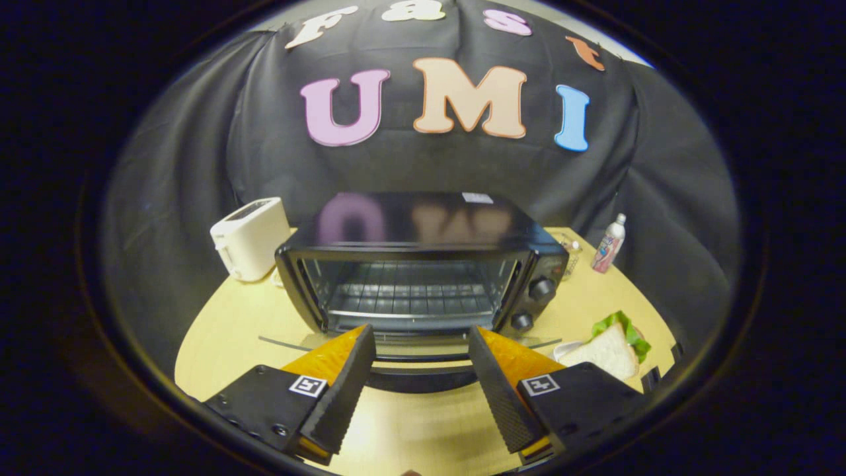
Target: Open the toaster oven, put the food inside, and close the toaster oven door.
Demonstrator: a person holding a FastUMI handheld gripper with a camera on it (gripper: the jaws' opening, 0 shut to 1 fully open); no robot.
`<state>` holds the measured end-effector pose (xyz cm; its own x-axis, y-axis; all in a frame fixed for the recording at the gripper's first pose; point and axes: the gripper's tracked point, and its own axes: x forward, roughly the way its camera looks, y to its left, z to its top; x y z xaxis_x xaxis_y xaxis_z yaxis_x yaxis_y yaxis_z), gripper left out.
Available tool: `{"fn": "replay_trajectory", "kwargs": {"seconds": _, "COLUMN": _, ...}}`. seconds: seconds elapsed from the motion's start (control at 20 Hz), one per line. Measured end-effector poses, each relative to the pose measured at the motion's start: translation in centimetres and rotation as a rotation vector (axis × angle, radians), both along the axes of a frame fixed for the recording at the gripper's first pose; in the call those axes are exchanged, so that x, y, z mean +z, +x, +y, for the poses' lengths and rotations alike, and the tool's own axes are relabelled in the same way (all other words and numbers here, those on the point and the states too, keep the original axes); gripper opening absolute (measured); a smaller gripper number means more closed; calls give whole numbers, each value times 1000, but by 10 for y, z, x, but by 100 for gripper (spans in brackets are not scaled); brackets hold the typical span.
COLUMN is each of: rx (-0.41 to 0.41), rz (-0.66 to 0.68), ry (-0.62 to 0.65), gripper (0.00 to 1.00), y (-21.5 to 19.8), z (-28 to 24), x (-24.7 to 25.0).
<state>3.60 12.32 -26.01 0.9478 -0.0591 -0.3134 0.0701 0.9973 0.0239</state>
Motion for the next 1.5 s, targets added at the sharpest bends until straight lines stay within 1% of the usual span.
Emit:
{"fn": "replay_trajectory", "kwargs": {"seconds": 0.2, "rx": 14, "rz": 117, "ry": -23, "gripper": 91, "y": 0, "z": 1, "x": -44}}
{"fn": "replay_trajectory", "kwargs": {"seconds": 0.45, "rx": 53, "rz": 142, "ry": 33, "gripper": 91, "y": 9, "z": 0, "x": -75}}
{"fn": "replay_trajectory", "kwargs": {"seconds": 0.55, "rx": 77, "rz": 166, "ry": 26, "gripper": 91, "y": 11, "z": 0, "x": -88}}
{"fn": "replay_trajectory", "kwargs": {"seconds": 0.7, "rx": 112, "rz": 246, "ry": -1, "gripper": 91, "y": 12, "z": -1, "x": -117}}
{"fn": "replay_trajectory", "kwargs": {"seconds": 0.75, "rx": 130, "rz": 244, "ry": 17, "gripper": 91, "y": 13, "z": 1, "x": -119}}
{"fn": "replay_trajectory", "kwargs": {"seconds": 0.8, "rx": 127, "rz": 209, "ry": 39, "gripper": 91, "y": 20, "z": 0, "x": -116}}
{"fn": "replay_trajectory", "kwargs": {"seconds": 0.95, "rx": 138, "rz": 207, "ry": 42, "gripper": 90, "y": 21, "z": -5, "x": -116}}
{"fn": "replay_trajectory", "kwargs": {"seconds": 1.15, "rx": 184, "rz": 278, "ry": 20, "gripper": 88, "y": 8, "z": -12, "x": -116}}
{"fn": "replay_trajectory", "kwargs": {"seconds": 1.25, "rx": 179, "rz": 300, "ry": 6, "gripper": 87, "y": 0, "z": -25, "x": -114}}
{"fn": "replay_trajectory", "kwargs": {"seconds": 1.4, "rx": 154, "rz": 293, "ry": -38, "gripper": 86, "y": -11, "z": -58, "x": -96}}
{"fn": "replay_trajectory", "kwargs": {"seconds": 1.5, "rx": 109, "rz": 286, "ry": -49, "gripper": 86, "y": -12, "z": -87, "x": -84}}
